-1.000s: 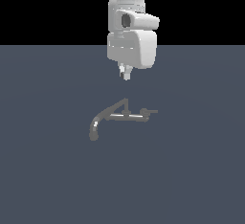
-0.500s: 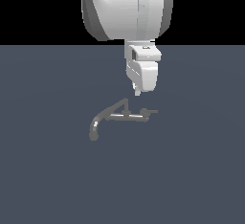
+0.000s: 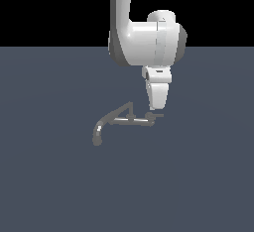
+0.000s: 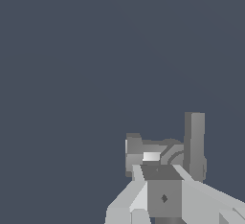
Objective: Turn on the faucet by rotating a designated handle.
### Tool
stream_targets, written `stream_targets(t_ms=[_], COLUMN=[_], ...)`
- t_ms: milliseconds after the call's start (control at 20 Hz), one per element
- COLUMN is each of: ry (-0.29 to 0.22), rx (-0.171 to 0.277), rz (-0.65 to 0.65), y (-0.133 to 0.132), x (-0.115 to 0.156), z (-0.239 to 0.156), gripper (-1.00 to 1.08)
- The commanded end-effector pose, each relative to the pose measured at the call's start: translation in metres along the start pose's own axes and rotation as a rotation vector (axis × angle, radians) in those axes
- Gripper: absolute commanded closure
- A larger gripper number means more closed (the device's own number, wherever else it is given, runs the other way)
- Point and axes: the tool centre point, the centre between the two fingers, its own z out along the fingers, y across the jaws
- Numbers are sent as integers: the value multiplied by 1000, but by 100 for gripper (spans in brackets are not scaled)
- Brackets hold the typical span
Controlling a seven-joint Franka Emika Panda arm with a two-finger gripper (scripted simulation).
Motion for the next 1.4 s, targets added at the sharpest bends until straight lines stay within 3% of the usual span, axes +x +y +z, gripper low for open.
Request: stream_targets(t_ms=[0, 600, 1050, 1350], ry=[1, 1, 0, -1], rx=[1, 1, 2, 4], rz=[41, 94, 95, 92], y=[-5, -9, 20, 28], x=[8, 19, 38, 33], z=[9, 21, 21, 21], gripper=[108, 108, 108, 108])
